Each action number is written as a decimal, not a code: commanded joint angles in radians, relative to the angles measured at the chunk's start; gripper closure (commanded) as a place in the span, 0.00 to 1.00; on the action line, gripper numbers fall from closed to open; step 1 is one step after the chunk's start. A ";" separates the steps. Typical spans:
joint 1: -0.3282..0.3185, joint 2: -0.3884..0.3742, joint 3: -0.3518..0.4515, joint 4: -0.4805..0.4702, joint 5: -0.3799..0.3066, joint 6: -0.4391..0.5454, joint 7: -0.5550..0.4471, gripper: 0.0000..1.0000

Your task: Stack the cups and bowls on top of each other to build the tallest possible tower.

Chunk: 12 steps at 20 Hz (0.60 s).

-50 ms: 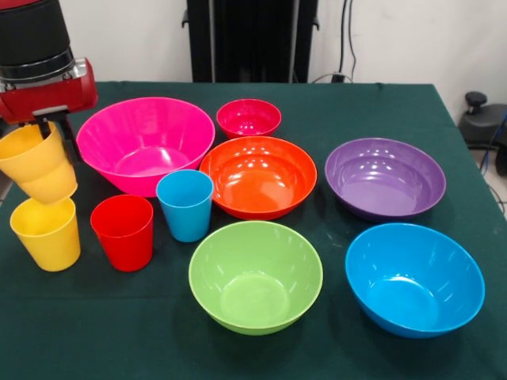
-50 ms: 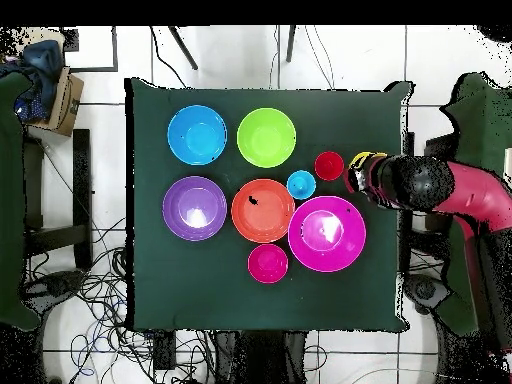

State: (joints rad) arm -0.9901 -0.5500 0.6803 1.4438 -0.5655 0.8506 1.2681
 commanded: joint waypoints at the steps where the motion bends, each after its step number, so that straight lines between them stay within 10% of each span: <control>1: 0.004 0.029 0.004 0.007 -0.050 0.108 -0.253 1.00; 12: -0.003 0.052 0.002 -0.026 -0.062 0.108 -0.269 1.00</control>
State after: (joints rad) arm -0.9998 -0.5484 0.6806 1.4436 -0.5690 0.8506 1.2681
